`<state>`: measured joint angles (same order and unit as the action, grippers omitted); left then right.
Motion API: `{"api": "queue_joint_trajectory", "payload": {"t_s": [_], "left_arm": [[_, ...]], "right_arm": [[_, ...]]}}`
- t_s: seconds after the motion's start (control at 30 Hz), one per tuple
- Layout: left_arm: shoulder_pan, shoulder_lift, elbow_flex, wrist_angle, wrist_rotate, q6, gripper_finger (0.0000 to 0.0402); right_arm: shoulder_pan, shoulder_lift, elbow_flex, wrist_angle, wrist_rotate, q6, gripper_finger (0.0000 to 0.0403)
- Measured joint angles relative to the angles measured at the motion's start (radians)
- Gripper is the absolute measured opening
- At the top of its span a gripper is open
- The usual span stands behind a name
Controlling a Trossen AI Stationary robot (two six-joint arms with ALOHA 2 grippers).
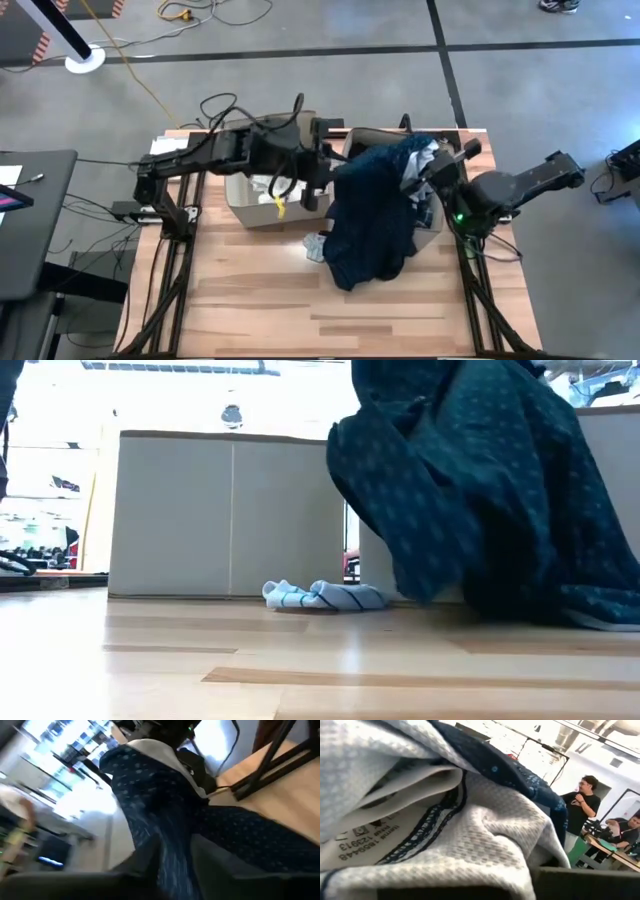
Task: Sort clothes
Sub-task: Put the blue sleeved shirt into the right white laundry bin
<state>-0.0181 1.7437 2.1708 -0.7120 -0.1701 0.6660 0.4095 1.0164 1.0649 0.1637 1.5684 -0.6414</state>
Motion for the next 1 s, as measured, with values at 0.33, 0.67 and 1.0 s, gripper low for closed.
{"api": "queue_joint_trajectory", "payload": {"t_s": [0.33,0.67,1.0], "left_arm": [[0.057,-0.002,0.000,-0.222,0.365,-0.226,0.0267],[-0.016,0.009,-0.197,-0.388,0.393,-0.253,0.0263],[-0.031,0.009,-0.668,0.098,0.266,-0.353,0.0262]], "right_arm": [[-0.034,0.018,0.000,-0.585,-0.109,0.547,0.0037],[-0.396,0.051,-0.002,-1.269,-0.731,1.207,0.0059],[-0.441,0.046,-0.004,-1.282,-0.865,1.146,0.0177]]}}
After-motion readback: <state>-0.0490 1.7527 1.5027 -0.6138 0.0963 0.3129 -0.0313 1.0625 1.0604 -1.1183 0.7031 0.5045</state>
